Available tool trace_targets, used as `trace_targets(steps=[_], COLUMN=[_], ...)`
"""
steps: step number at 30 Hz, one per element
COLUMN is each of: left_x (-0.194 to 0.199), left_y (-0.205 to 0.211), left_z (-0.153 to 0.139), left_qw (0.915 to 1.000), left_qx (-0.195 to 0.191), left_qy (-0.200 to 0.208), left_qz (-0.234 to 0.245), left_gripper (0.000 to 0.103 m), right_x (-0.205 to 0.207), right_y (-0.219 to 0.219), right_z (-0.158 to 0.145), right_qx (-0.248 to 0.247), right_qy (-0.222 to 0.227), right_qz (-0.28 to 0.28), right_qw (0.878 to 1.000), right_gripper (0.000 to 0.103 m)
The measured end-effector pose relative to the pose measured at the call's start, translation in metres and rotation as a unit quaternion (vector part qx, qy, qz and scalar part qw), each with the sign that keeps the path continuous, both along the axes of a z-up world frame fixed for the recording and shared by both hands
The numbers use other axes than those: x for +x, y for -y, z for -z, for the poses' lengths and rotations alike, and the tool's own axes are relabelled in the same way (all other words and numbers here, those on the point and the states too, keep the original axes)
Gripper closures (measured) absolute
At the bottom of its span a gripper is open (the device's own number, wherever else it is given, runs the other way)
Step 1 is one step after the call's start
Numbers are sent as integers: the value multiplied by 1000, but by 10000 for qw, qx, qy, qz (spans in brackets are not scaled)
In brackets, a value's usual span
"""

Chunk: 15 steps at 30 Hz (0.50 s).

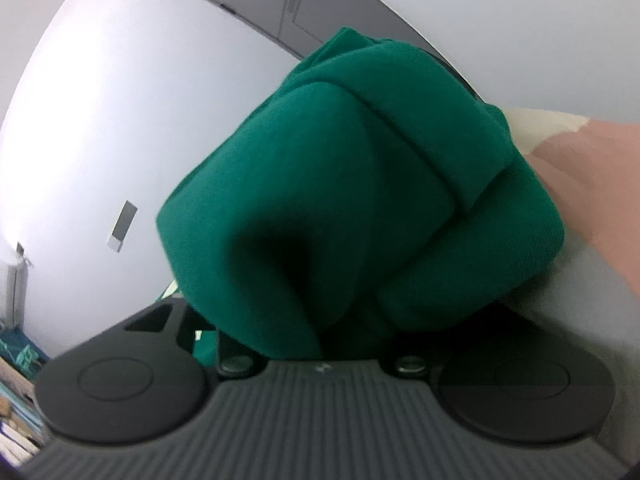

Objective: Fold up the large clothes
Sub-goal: 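Lay the folded hoodie on the bed and open both grippers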

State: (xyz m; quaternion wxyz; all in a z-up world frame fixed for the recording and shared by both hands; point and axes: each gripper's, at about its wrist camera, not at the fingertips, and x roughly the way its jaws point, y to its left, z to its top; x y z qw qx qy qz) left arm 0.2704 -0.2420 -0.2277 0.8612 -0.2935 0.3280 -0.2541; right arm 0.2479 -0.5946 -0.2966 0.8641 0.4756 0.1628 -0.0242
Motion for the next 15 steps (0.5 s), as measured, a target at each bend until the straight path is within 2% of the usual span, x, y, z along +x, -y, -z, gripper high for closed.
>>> trace_targets(steps=[3, 5, 7, 10, 12, 15], left_x=[-4, -11, -21, -42, -58, -80], left_y=[6, 2, -1, 0, 0, 4], left_z=[-9, -18, -30, -53, -72, -105], left_qw=[9994, 9984, 9973, 9939, 9906, 9855], left_qx=[312, 531, 733, 1086, 1323, 1547], left_qy=[-119, -196, -58, 106, 301, 633], left_qz=[-17, -39, -38, 131, 186, 304], left_gripper=[22, 21, 21, 21, 21, 21], right_x=[2, -9, -21, -43, -61, -85], right_y=[-5, -2, -3, -6, -9, -13], right_z=[-22, -34, -42, -62, -80, -113], right_qx=[62, 186, 268, 10, -202, -407], right_qy=[-228, -367, -509, -634, -594, -244], right_qz=[130, 251, 364, 460, 573, 562], right_qw=[9996, 9988, 9977, 9969, 9964, 9973], right_gripper=[40, 39, 35, 35, 35, 35])
